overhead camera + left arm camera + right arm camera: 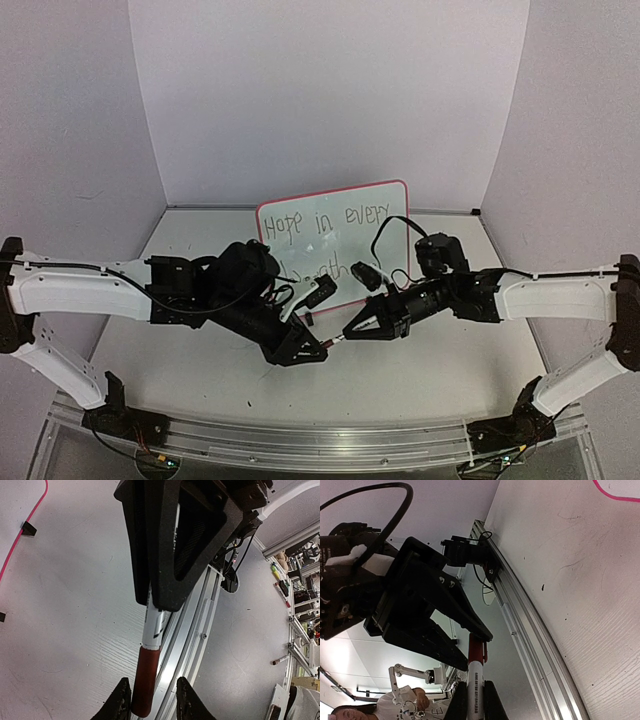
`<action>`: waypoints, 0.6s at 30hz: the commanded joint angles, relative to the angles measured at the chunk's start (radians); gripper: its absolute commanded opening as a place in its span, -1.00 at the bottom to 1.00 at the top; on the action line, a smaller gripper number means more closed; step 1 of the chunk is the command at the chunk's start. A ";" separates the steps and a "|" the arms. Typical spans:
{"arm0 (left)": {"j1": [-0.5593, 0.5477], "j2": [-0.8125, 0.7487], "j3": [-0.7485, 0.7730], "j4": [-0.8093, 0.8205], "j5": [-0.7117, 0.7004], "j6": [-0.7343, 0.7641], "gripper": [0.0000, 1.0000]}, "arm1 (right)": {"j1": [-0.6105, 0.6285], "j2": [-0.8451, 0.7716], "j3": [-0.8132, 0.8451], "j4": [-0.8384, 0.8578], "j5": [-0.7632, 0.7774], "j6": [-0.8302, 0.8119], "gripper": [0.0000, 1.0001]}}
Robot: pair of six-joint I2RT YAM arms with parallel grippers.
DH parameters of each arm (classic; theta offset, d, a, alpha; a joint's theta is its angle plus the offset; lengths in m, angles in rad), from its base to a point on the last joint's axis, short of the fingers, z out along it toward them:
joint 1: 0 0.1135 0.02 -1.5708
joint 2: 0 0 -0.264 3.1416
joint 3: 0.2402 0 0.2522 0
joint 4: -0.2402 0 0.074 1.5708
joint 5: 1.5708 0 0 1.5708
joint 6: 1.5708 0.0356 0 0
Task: Write a sentence on the whiteboard
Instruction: Pass from the right arm to the left
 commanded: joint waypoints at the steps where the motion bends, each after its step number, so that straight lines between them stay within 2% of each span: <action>1: -0.002 0.011 0.057 -0.009 0.020 0.019 -0.58 | 0.008 0.019 0.043 0.036 -0.032 0.007 -1.00; 7: -0.001 0.023 0.062 -0.014 0.019 0.027 -0.98 | 0.009 0.028 0.048 0.036 -0.046 0.008 -1.00; 12: -0.002 0.021 0.061 0.000 0.006 0.032 -1.00 | 0.025 0.038 0.051 0.036 -0.067 0.008 -1.00; 18: -0.002 -0.006 0.036 0.091 0.011 0.031 -1.00 | 0.074 0.072 0.070 0.037 -0.091 0.001 -1.00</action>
